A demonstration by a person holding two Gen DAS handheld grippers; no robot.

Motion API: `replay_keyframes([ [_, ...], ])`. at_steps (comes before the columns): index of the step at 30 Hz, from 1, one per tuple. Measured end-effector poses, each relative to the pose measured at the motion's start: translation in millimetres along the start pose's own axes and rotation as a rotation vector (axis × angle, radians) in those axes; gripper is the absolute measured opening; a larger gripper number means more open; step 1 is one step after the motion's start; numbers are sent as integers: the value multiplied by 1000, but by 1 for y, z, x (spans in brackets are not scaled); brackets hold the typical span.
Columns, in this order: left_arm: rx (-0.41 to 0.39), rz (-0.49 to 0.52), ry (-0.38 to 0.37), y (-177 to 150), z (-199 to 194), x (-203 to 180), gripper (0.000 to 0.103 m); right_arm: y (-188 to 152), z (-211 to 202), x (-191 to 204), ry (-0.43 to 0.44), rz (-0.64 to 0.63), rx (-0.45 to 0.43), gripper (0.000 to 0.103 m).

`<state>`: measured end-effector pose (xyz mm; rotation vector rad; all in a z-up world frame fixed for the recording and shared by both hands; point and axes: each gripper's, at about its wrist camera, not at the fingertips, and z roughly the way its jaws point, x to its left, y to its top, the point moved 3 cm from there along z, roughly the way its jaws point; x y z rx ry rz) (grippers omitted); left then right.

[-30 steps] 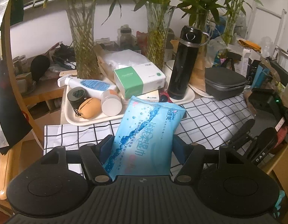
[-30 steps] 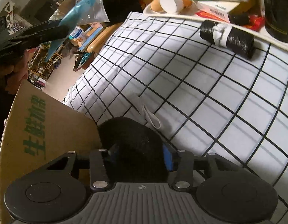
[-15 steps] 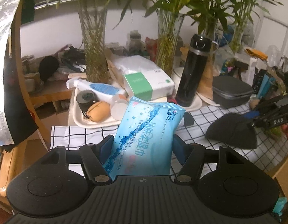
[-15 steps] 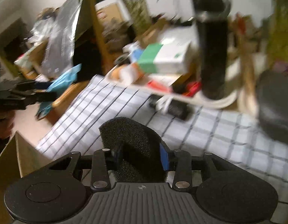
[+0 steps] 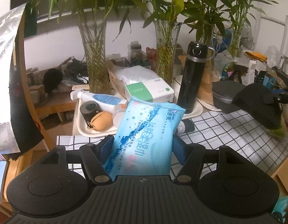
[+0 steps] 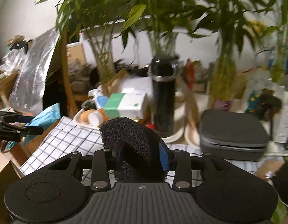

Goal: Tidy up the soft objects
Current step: 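Carry the pouch in the left tool and sponge in the right tool to the box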

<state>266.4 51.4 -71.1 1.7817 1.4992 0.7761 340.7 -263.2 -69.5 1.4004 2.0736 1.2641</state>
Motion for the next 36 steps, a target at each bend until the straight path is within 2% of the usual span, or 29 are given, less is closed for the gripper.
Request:
replay_keyframes([
  [10, -36, -15, 24, -7, -20, -8, 65, -20, -35, 3, -79, 25, -34, 41],
  [17, -66, 11, 47, -11, -36, -20, 65, -26, -73, 7, -107, 77, -97, 40],
  [25, -97, 24, 57, -12, -64, -31, 65, -39, -102, 29, -72, 89, -136, 40],
  [28, -101, 24, 41, -13, -82, -40, 65, -43, -113, 36, -58, 93, -155, 41],
  [32, -107, 73, 36, -13, -106, -59, 66, -48, -128, 44, -40, 102, -179, 41],
  [36, -84, 84, 7, -16, -124, -77, 66, -54, -138, 52, -24, 112, -189, 41],
])
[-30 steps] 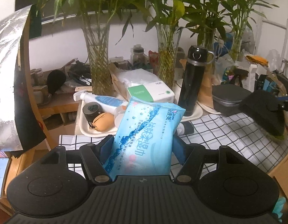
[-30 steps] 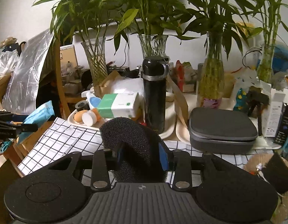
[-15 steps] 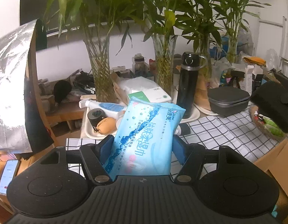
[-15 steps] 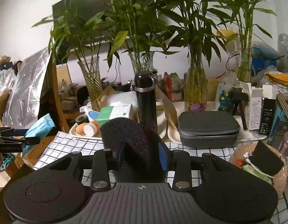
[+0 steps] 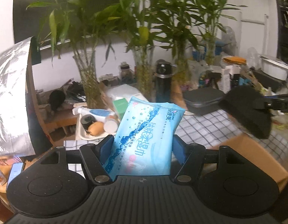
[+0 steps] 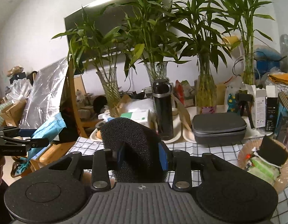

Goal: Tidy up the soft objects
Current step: 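Carry the pouch in the left tool and sponge in the right tool to the box, then open the left tool to drop the pouch while the right tool drops the sponge in the box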

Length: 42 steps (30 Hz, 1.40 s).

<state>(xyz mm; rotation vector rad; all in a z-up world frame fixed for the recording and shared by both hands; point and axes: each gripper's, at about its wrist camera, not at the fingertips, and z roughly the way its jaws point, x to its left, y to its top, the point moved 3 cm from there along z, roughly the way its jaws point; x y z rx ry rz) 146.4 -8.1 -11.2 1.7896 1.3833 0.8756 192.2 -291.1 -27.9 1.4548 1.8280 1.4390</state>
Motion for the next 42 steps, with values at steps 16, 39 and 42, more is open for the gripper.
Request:
replay_keyframes([
  [16, 244, -255, -82, -25, -2, -9, 68, -20, -26, 16, 49, 16, 1, 41],
  [39, 162, -234, -109, -56, -36, 2, 81, -41, -40, 32, 117, 55, 37, 41],
  [42, 168, -228, -111, -57, -35, 4, 81, -45, -37, 40, 159, 43, 82, 45],
])
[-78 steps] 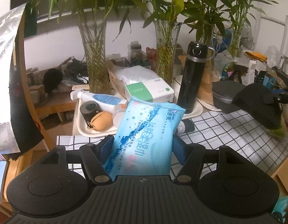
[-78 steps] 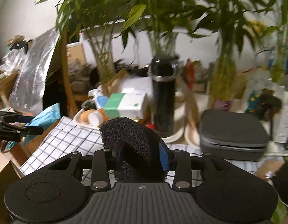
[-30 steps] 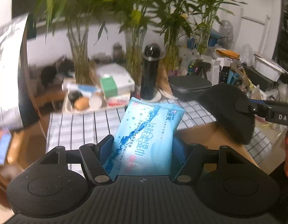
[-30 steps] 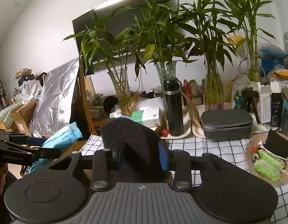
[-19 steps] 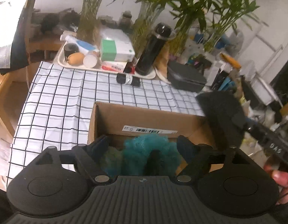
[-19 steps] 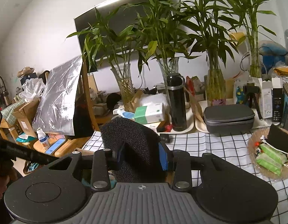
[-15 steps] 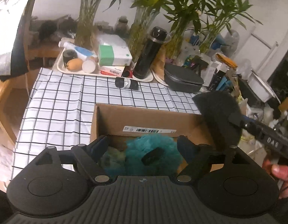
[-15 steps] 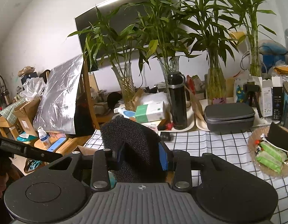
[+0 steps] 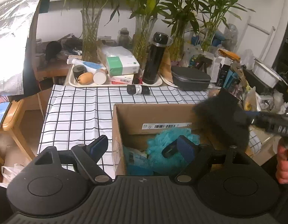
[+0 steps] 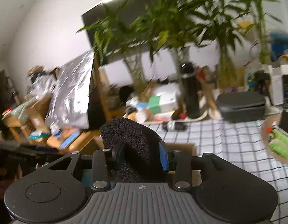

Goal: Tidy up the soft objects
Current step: 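Open the left tool to drop the pouch while the right tool drops the sponge in the box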

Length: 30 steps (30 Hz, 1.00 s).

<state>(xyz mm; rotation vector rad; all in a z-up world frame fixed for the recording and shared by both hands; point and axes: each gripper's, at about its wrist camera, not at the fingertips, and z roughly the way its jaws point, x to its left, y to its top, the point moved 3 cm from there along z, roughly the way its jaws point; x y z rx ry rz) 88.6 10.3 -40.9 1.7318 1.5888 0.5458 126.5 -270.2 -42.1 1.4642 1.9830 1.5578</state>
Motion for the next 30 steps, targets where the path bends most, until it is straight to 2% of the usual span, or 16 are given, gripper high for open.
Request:
replay_keyframes([
  [1, 0, 3, -1, 0, 0, 0, 81, -3, 4, 3, 12, -14, 35, 47],
  [2, -2, 7, -1, -1, -1, 0, 81, -6, 9, 6, 11, -34, 70, 59],
  [3, -4, 13, 0, -1, -2, 0, 81, -9, 13, 8, -5, -55, 92, 78],
  [5, -6, 23, 5, -3, -3, 1, 81, -11, 16, 13, -43, -101, 99, 94],
  [6, -4, 27, 9, -4, -3, 1, 81, -11, 15, 14, -51, -110, 91, 98],
  [9, 2, 30, 20, -5, -3, 3, 81, -9, 14, 9, -76, -93, 73, 103],
  [21, 35, 27, 52, -5, -6, 3, 81, -5, 17, -6, -142, -35, 70, 103],
  [30, 69, 9, 85, -5, -15, 5, 81, -9, 25, -21, -175, 43, 149, 103],
])
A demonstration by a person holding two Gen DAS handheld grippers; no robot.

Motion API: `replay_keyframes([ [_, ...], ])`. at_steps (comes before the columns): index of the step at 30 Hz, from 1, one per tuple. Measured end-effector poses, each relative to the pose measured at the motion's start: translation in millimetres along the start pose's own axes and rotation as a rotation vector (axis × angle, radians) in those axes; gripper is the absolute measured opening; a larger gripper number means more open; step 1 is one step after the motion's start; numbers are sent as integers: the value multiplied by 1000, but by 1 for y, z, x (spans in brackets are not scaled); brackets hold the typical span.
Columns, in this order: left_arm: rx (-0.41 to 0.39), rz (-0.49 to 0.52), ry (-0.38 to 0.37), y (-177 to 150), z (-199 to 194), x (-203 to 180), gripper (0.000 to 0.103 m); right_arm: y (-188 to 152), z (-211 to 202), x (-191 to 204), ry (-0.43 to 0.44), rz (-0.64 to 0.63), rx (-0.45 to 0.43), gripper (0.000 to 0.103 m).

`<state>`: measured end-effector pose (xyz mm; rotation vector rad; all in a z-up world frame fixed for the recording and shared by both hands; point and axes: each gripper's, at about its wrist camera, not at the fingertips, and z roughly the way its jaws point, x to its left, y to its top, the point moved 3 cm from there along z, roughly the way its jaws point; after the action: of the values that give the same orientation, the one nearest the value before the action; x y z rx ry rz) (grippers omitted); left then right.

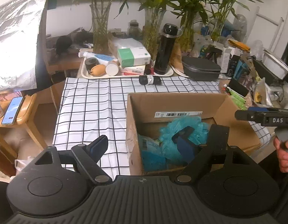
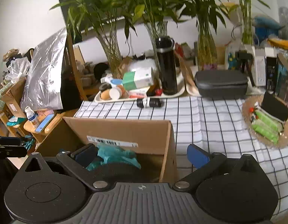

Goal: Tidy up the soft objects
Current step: 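Open the left tool to drop the pouch while the right tool drops the sponge in the box, then withdraw both open tools from the box back over the table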

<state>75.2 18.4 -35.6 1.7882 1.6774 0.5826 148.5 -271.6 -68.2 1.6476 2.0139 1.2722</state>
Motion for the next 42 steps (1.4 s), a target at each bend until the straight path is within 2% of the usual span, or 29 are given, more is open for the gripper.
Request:
replay_keyframes([
  [4, 8, 3, 14, -1, -2, 1, 81, -6, 11, 1, -16, -9, 82, 103],
  [8, 14, 1, 23, 1, -1, 3, 81, -14, 29, 1, -99, -49, 182, 103],
  [10, 14, -3, 22, 2, 0, 4, 81, -16, 32, 0, -121, -56, 203, 103],
  [16, 23, -16, 15, 5, 8, 7, 81, -15, 23, -7, -130, -41, 157, 103],
  [22, 12, 5, 4, 7, 14, 10, 81, -6, 9, -12, -95, -14, 60, 103],
  [28, 10, -4, -22, 13, 25, 13, 81, -3, 0, -8, -87, -69, -22, 103],
  [42, 0, 35, -69, 34, 55, 8, 81, 1, -1, -7, -59, -49, -47, 103],
])
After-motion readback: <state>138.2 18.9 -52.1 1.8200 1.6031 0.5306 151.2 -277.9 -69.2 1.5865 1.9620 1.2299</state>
